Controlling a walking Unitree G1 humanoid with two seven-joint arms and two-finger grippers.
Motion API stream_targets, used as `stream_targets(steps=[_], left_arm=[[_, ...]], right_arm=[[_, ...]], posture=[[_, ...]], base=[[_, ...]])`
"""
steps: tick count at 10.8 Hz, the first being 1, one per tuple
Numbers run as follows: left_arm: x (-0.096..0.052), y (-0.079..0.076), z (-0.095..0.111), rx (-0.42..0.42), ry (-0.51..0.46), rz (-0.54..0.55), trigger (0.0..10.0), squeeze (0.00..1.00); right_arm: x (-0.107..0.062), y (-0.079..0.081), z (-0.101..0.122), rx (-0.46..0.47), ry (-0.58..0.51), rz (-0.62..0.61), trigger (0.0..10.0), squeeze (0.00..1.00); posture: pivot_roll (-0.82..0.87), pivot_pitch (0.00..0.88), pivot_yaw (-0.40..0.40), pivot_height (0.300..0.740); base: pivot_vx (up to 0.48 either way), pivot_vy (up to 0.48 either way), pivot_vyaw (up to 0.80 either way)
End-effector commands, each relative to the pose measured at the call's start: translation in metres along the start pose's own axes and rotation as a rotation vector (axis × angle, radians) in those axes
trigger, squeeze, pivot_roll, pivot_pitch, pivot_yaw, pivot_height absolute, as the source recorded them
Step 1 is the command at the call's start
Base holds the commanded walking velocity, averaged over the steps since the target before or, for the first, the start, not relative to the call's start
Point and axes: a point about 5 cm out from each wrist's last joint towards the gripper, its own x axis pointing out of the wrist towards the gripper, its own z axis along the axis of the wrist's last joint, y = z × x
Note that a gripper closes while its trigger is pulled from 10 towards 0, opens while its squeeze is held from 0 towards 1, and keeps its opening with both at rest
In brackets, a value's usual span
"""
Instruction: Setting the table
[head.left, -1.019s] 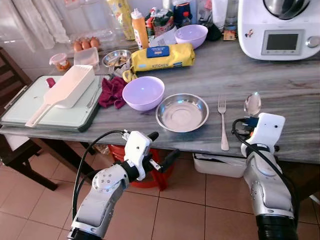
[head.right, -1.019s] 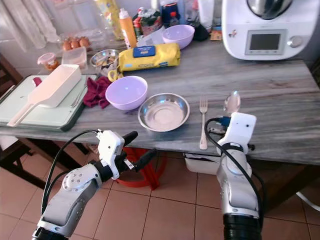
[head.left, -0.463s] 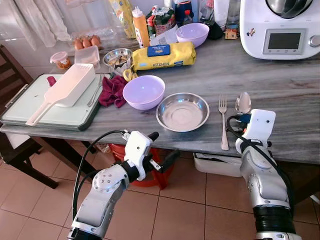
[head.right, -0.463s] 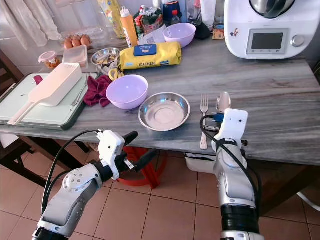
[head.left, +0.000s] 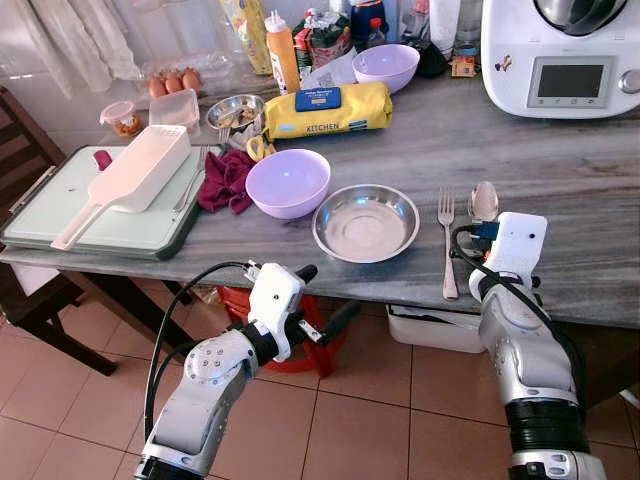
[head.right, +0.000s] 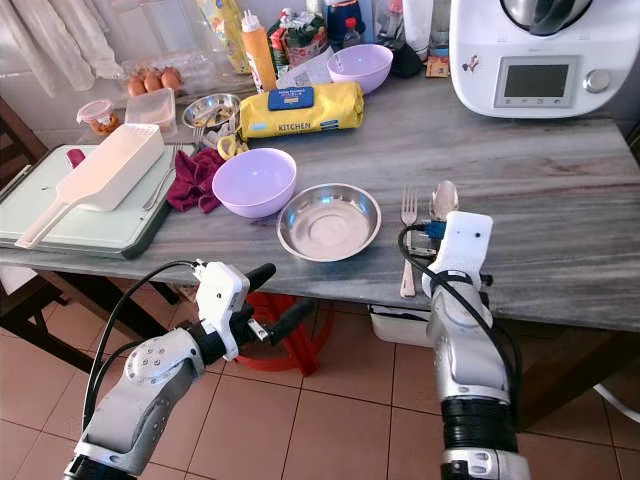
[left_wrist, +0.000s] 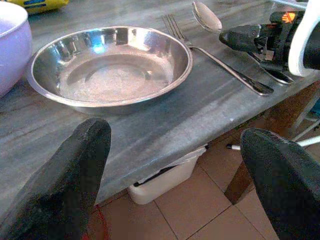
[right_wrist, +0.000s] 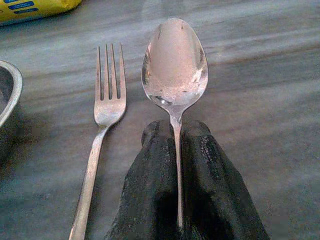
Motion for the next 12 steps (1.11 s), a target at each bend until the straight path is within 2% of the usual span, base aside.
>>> stream_targets(steps=[1, 7, 12], left_arm=[[-0.005, 0.001, 0.0, 0.012, 0.005, -0.001, 10.0, 0.0], [-0.005, 0.001, 0.002, 0.012, -0.006, -0.019, 10.0, 0.0], [-0.005, 0.001, 0.002, 0.009, -0.003, -0.018, 10.0, 0.0]], right_arm=[[0.0, 0.007, -0.009, 0.004, 0.04, 0.028, 10.0, 0.0], [-0.001, 0.006, -0.018, -0.002, 0.077, 0.03, 10.0, 0.0], [-0.003, -0.006, -0.031, -0.032, 0.162, -0.006, 10.0, 0.0]], posture=[[-0.11, 0.114, 0.172, 0.74], [-0.11, 0.109, 0.167, 0.74], [-0.11, 0.107, 0.165, 0.74]], base=[[0.0, 0.0, 0.0], [0.0, 0.0, 0.0], [0.0, 0.0, 0.0]])
